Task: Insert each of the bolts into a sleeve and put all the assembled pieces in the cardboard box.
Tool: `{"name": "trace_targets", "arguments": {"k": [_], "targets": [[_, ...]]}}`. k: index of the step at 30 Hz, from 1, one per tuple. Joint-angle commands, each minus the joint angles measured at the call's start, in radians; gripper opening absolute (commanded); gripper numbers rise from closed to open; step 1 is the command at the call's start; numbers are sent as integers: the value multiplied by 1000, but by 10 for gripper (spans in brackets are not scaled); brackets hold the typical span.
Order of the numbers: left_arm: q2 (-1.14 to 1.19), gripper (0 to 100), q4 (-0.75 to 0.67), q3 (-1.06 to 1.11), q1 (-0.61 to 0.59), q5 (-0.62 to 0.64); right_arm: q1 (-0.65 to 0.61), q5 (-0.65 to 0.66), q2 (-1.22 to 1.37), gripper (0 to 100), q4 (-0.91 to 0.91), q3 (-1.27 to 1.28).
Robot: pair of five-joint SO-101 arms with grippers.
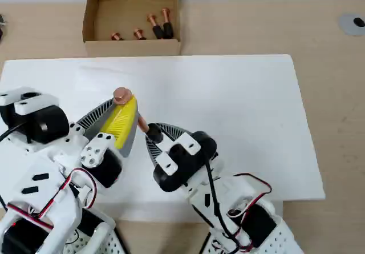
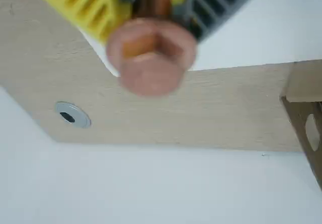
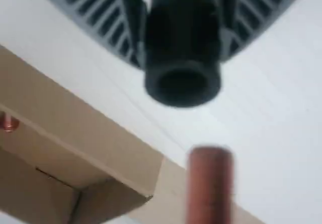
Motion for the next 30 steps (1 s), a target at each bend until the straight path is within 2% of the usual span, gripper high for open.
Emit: {"name": "trace_targets", "arguments": {"k": [1, 16, 30], "targets": [[-2, 9, 3, -55, 3, 8, -12, -8, 2, 10, -5, -48], [-2, 9, -9, 29, 9, 8, -12, -8, 2, 10, -11, -48], [-2, 9, -144, 152, 11, -23, -12, -55, 2, 10, -11, -50]]}}
